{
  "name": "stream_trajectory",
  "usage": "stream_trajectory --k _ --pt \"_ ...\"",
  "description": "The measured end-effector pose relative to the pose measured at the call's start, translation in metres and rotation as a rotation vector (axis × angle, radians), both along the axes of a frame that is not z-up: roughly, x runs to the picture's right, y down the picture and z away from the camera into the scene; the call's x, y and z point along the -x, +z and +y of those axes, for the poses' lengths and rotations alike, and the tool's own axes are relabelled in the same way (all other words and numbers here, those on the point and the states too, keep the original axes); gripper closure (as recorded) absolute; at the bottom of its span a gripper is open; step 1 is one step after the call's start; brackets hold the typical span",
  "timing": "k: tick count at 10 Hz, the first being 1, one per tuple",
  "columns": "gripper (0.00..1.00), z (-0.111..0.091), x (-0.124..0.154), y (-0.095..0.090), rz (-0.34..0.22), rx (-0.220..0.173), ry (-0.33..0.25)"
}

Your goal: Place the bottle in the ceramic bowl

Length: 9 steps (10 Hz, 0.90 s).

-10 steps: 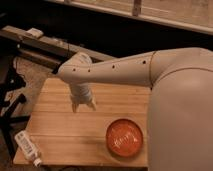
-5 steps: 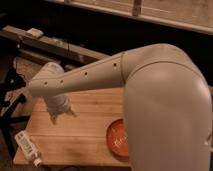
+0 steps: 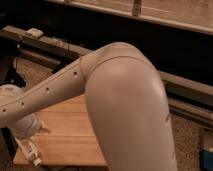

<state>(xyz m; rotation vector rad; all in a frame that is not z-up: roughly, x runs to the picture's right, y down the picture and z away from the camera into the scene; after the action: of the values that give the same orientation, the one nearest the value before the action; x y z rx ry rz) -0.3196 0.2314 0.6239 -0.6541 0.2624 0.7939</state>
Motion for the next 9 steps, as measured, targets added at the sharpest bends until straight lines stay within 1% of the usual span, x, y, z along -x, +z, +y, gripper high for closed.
stream_trajectory --k 2,3,4,7,8,9 --pt "0.35 0.025 0.029 -0.007 -0.048 -0.008 -0.084" --pt "0.35 0.042 0.045 -0.003 -0.072 -0.022 -0.129" --pt "0.35 0.053 0.053 0.006 -0.075 -0.038 -0.149" --pt "0.35 0.075 0.073 0.029 -0.066 -0.072 -0.180" --pt "0.35 0.074 0.075 0.037 -0.054 -0.081 -0.180" --pt "0.35 0.072 0.076 0.042 -0.039 -0.081 -0.177"
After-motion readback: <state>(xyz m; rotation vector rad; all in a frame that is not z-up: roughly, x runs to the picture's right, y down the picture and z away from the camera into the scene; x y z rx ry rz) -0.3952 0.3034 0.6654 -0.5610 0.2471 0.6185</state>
